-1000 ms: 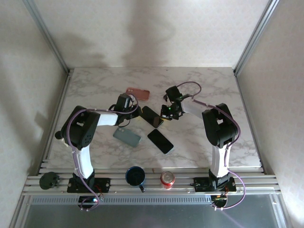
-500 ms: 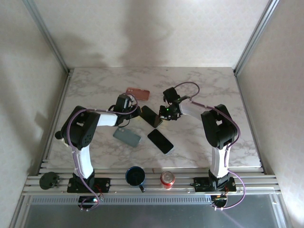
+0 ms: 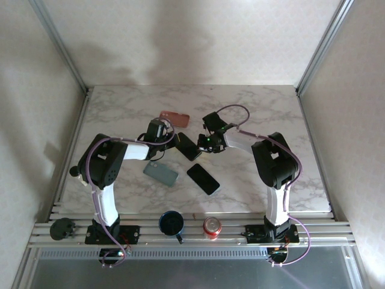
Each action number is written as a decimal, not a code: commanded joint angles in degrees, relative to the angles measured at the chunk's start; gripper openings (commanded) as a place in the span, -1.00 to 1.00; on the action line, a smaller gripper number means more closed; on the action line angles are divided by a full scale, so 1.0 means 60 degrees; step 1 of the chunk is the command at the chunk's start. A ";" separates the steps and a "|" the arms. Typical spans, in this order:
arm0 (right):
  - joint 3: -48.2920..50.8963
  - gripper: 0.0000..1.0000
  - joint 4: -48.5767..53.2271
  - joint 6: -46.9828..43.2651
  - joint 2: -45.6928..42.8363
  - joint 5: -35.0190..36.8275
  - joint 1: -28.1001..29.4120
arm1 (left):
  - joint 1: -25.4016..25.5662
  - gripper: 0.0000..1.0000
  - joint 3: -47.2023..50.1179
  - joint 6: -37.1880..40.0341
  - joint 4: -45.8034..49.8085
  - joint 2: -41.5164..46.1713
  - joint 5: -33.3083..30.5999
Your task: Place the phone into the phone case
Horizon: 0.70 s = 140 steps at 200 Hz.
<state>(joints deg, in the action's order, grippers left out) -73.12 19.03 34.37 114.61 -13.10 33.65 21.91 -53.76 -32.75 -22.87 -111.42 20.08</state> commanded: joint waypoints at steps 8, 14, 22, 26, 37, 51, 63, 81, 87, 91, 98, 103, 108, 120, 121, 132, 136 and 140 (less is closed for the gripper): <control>0.1060 -1.00 0.1429 0.0177 0.2313 0.0159 0.0836 | 0.0085 -1.00 0.0257 -0.0038 0.0575 -0.0529 0.0391; 0.1010 -1.00 0.1515 0.0168 0.2354 0.0220 0.0866 | 0.0084 -1.00 0.0272 -0.0023 0.0575 -0.0531 0.0392; 0.0926 -1.00 0.1634 0.0161 0.2398 0.0311 0.0889 | 0.0091 -1.00 0.0287 -0.0016 0.0576 -0.0535 0.0402; 0.0868 -1.00 0.1707 0.0160 0.2424 0.0356 0.0913 | 0.0077 -1.00 0.0301 -0.0020 0.0394 -0.0532 0.0420; 0.0705 -1.00 0.1919 0.0135 0.2487 0.0495 0.0968 | 0.0069 -1.00 0.0357 -0.0049 0.0237 -0.0544 0.0455; 0.0441 -1.00 0.2282 0.0057 0.2589 0.0762 0.1062 | 0.0069 -1.00 0.0404 -0.0078 0.0126 -0.0519 0.0506; 0.0299 -1.00 0.2501 0.0016 0.2676 0.0896 0.1141 | 0.0054 -1.00 0.0434 -0.0093 0.0048 -0.0530 0.0546; 0.0172 -1.00 0.2675 0.0020 0.2818 0.0924 0.1224 | 0.0054 -1.00 0.0449 -0.0093 -0.0040 -0.0523 0.0557; 0.0137 -1.00 0.2743 0.0019 0.2874 0.0959 0.1247 | 0.0047 -1.00 0.0441 -0.0094 -0.0054 -0.0525 0.0551; 0.0118 -1.00 0.2767 0.0027 0.2906 0.0978 0.1281 | 0.0042 -1.00 0.0435 -0.0093 -0.0062 -0.0522 0.0551; 0.0088 -1.00 0.2839 0.0021 0.2964 0.1040 0.1330 | 0.0039 -1.00 0.0445 -0.0086 -0.0091 -0.0543 0.0562; 0.0044 -1.00 0.2908 0.0000 0.3008 0.1105 0.1360 | 0.0039 -1.00 0.0434 -0.0079 -0.0106 -0.0554 0.0580; 0.0008 -1.00 0.2974 -0.0015 0.3064 0.1160 0.1399 | 0.0030 -1.00 0.0434 -0.0079 -0.0128 -0.0570 0.0593; -0.0056 -1.00 0.3090 -0.0030 0.3196 0.1257 0.1463 | 0.0025 -1.00 0.0434 -0.0093 -0.0170 -0.0616 0.0625; -0.0050 -1.00 0.3094 -0.0030 0.3209 0.1252 0.1465 | 0.0025 -1.00 0.0434 -0.0093 -0.0171 -0.0618 0.0632; -0.0073 -1.00 0.3110 -0.0030 0.3328 0.1247 0.1477 | 0.0023 -1.00 0.0449 -0.0107 -0.0223 -0.0644 0.0665; -0.0063 -1.00 0.3119 -0.0030 0.3364 0.1225 0.1472 | 0.0011 -1.00 0.0463 -0.0108 -0.0243 -0.0649 0.0668; -0.0082 -1.00 0.3133 -0.0030 0.3407 0.1219 0.1472 | 0.0010 -1.00 0.0463 -0.0108 -0.0256 -0.0649 0.0677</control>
<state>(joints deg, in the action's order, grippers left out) -80.71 28.71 34.48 117.84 -1.98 38.04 21.52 -52.66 -32.75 -26.44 -111.96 21.19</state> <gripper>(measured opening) 0.045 0.035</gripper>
